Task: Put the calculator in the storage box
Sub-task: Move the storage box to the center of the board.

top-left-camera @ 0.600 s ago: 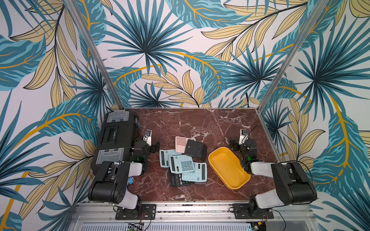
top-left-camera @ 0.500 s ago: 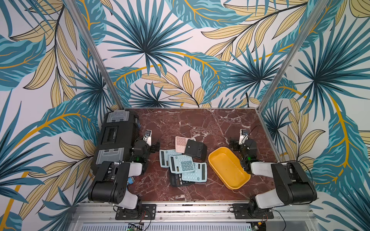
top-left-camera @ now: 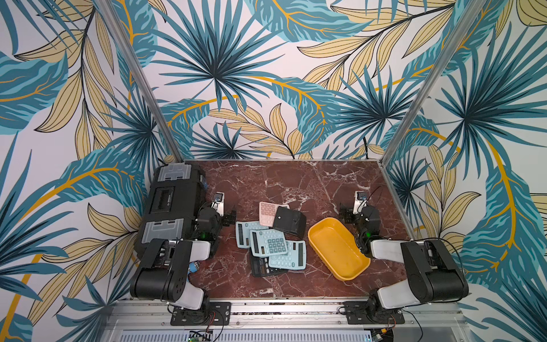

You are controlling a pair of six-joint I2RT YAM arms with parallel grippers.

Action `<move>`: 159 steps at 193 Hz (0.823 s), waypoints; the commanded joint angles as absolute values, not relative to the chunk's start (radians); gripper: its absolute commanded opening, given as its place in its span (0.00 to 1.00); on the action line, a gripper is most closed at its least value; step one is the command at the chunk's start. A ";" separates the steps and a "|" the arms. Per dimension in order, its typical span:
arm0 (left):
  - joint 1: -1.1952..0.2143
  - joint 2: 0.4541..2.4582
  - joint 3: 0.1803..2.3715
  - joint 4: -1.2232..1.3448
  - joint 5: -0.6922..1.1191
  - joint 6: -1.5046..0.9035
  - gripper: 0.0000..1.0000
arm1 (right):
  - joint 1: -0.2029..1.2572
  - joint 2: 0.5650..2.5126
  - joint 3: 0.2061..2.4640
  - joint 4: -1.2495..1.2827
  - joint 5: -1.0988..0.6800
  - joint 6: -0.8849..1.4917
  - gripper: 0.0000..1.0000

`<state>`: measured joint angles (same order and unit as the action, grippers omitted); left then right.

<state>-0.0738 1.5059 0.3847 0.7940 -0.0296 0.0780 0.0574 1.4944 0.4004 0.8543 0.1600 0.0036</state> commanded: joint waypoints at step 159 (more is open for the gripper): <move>-0.104 0.756 0.481 0.158 0.055 -0.277 1.00 | 0.065 0.745 0.692 -0.305 0.003 0.359 1.00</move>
